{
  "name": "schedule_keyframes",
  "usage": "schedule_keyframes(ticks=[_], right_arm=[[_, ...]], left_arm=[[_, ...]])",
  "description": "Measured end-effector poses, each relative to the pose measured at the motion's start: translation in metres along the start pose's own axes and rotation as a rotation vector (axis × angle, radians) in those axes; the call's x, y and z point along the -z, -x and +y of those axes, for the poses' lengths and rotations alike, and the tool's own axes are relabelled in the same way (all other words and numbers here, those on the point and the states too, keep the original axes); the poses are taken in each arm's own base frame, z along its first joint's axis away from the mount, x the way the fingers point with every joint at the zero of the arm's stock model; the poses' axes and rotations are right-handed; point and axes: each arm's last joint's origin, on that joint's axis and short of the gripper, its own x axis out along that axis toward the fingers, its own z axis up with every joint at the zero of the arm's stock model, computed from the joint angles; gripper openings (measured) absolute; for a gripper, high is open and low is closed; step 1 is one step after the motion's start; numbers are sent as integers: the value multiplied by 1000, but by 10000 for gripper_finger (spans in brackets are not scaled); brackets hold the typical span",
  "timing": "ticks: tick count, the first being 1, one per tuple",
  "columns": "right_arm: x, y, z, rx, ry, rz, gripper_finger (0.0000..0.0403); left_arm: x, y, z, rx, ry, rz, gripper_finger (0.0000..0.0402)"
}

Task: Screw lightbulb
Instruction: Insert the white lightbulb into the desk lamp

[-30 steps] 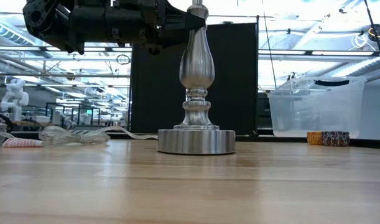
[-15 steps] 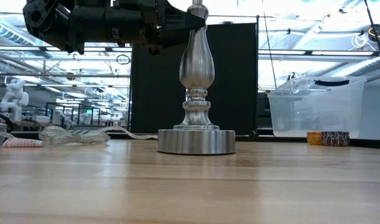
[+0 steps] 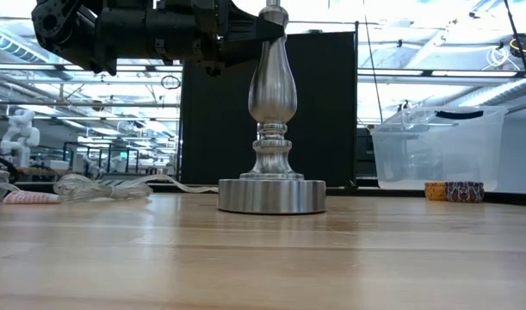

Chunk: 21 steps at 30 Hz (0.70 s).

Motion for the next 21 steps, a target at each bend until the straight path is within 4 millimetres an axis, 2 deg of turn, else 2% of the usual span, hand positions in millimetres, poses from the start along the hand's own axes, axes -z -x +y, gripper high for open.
schedule_keyframes(ticks=[12, 21], right_arm=[[-4, 2, -5, 2, -18, -9, 279], [-14, 15, -15, -18, -42, -27, 343]], left_arm=[[0, 0, 0, 1, 0, 0, 163], [0, 0, 0, 1, 0, 0, 163]])
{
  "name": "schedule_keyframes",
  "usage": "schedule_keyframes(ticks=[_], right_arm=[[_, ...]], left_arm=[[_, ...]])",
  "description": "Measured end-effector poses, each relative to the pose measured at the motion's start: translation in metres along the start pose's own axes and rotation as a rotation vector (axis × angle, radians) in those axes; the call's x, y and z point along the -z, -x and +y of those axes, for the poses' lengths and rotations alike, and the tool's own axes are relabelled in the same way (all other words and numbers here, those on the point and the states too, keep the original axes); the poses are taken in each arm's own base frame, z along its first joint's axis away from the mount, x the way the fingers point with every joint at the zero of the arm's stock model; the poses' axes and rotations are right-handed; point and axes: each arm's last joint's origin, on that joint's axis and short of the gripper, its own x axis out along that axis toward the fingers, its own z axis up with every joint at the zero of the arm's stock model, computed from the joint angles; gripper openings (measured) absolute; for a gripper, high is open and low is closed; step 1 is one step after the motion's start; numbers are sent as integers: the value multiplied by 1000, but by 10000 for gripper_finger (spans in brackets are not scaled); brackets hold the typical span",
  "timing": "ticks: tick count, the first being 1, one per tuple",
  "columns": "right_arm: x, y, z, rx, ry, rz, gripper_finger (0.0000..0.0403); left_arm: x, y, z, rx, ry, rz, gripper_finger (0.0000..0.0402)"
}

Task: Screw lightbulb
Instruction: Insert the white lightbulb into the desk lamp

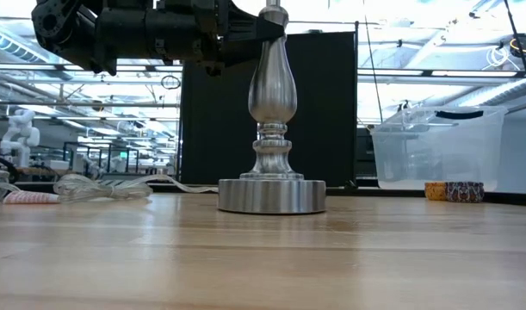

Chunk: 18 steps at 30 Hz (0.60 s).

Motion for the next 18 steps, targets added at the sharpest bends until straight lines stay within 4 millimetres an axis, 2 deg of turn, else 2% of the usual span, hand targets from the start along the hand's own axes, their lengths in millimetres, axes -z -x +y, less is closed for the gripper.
schedule_keyframes(ticks=[4, 11, 18], right_arm=[[-3, 1, -3, -39, -13, -4, 360], [-3, 1, -2, -81, 3, -5, 362], [-3, 15, 2, -120, 21, -1, 362]], left_arm=[[0, 0, 0, 0, 0, 0, 163], [0, 0, 0, 0, -2, 0, 163], [-3, 3, -7, 23, -41, -3, 163]])
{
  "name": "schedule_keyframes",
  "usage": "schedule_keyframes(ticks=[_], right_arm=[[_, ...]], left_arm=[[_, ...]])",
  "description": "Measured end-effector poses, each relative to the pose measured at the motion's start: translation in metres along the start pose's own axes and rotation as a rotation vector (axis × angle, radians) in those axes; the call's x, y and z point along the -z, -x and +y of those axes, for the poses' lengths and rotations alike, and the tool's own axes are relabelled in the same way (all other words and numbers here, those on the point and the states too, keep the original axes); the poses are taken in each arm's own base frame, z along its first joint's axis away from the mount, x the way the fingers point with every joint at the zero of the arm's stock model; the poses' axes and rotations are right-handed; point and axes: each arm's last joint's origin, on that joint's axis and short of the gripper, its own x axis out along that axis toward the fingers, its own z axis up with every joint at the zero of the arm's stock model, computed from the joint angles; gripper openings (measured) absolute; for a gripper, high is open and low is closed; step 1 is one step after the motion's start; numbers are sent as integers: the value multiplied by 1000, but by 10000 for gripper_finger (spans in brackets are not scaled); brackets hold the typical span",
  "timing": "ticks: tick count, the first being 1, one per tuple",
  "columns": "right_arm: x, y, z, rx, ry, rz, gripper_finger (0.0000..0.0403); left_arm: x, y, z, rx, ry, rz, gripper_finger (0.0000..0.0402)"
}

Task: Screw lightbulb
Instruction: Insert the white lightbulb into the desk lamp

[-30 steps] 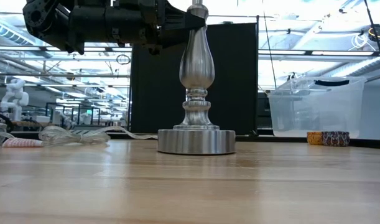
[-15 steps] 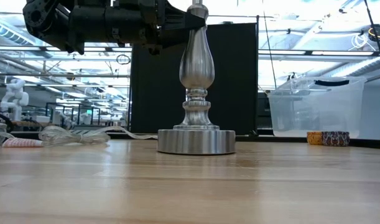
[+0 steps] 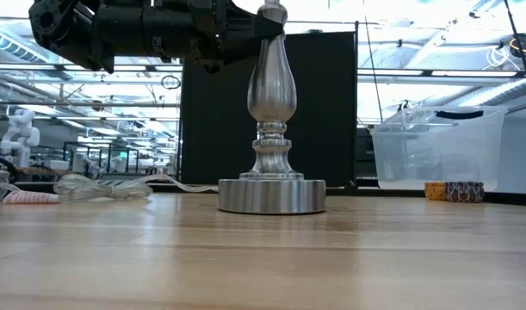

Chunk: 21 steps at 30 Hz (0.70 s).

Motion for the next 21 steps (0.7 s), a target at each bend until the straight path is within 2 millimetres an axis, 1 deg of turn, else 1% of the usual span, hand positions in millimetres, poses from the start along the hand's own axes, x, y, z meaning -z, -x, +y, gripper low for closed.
schedule_keyframes(ticks=[7, 21], right_arm=[[10, 6, 0, -7, 0, 65, 361], [10, 7, 1, -13, 20, 65, 361]], left_arm=[[-3, 4, -10, 36, -41, 12, 163], [-2, 2, -1, -1, -5, 21, 163]])
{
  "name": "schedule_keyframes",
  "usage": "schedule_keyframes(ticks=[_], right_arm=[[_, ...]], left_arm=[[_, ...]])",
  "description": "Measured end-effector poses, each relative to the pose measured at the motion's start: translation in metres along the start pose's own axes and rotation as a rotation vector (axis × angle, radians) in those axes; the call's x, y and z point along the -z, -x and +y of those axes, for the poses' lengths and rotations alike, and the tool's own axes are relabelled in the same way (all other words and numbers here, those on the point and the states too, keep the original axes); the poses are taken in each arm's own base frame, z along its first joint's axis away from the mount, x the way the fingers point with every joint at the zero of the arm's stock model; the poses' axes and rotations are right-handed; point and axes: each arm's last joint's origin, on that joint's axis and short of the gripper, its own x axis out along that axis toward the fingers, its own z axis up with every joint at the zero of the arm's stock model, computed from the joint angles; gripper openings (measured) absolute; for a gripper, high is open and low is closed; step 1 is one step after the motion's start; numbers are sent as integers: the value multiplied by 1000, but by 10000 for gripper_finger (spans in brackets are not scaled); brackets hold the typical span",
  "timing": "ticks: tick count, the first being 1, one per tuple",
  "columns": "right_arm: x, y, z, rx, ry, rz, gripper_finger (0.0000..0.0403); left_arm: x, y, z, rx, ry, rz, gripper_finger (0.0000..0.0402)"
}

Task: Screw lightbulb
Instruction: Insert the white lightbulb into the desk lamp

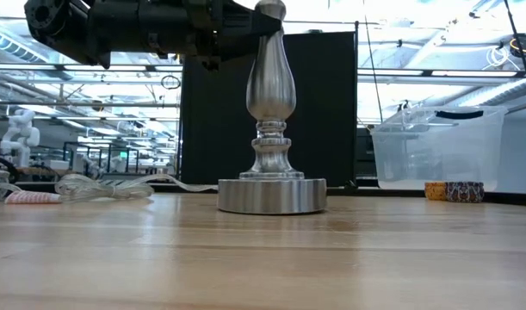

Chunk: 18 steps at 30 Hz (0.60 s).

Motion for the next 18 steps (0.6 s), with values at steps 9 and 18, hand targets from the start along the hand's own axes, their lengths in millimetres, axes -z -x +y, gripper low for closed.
schedule_keyframes(ticks=[9, 18], right_arm=[[-2, 0, -2, 4, 26, -5, 361], [-18, 6, -11, 8, 29, -34, 361]], left_arm=[[1, -2, 8, -22, 41, 9, 163], [2, -3, 15, -28, 58, 15, 164]])
